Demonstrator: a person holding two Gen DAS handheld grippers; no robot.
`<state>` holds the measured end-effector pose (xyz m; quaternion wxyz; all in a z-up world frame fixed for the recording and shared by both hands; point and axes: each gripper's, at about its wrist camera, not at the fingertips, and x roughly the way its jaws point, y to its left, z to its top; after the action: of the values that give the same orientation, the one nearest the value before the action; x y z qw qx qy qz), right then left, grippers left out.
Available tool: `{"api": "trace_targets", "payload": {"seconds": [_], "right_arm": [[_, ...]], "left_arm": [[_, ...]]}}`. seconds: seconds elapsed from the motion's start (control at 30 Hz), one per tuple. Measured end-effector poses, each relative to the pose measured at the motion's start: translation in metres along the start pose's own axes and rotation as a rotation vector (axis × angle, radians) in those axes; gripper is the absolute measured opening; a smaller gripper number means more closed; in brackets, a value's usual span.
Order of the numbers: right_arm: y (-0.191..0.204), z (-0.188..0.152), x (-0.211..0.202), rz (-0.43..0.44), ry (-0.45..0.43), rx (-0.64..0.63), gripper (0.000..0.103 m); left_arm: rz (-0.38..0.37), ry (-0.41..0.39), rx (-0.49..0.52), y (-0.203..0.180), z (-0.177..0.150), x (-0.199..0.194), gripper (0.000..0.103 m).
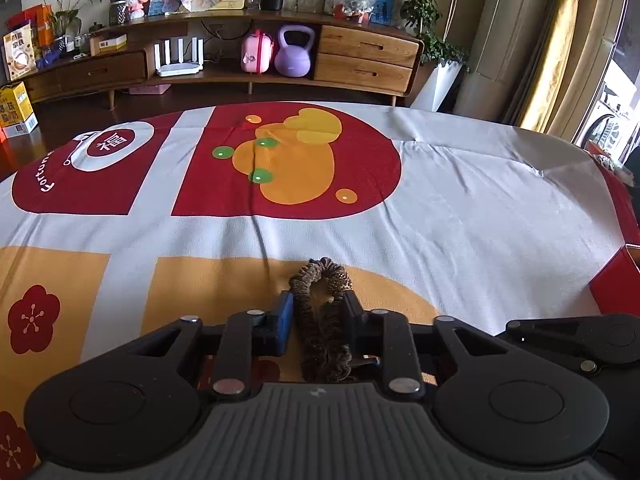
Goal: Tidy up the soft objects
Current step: 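Close left tool on brown hair tie while right tool grasps clear packet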
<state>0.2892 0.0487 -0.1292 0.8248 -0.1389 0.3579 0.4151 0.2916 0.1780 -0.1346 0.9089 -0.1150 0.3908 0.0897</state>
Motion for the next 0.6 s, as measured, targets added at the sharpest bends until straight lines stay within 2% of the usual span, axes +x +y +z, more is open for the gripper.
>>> {"api": "trace_targets", "payload": {"seconds": [0.2, 0.33, 0.6], "right_arm": [[0.002, -0.005, -0.006, -0.015, 0.005, 0.009, 0.001], [0.002, -0.011, -0.014, -0.045, 0.006, 0.005, 0.001], [-0.007, -0.02, -0.041, -0.039, -0.039, 0.045, 0.0]], "left_arm": [[-0.019, -0.013, -0.015, 0.005, -0.002, -0.007, 0.01], [-0.02, -0.031, -0.007, 0.007, -0.004, -0.013, 0.008], [-0.042, -0.032, -0.017, 0.015, -0.013, -0.028, 0.008]]}}
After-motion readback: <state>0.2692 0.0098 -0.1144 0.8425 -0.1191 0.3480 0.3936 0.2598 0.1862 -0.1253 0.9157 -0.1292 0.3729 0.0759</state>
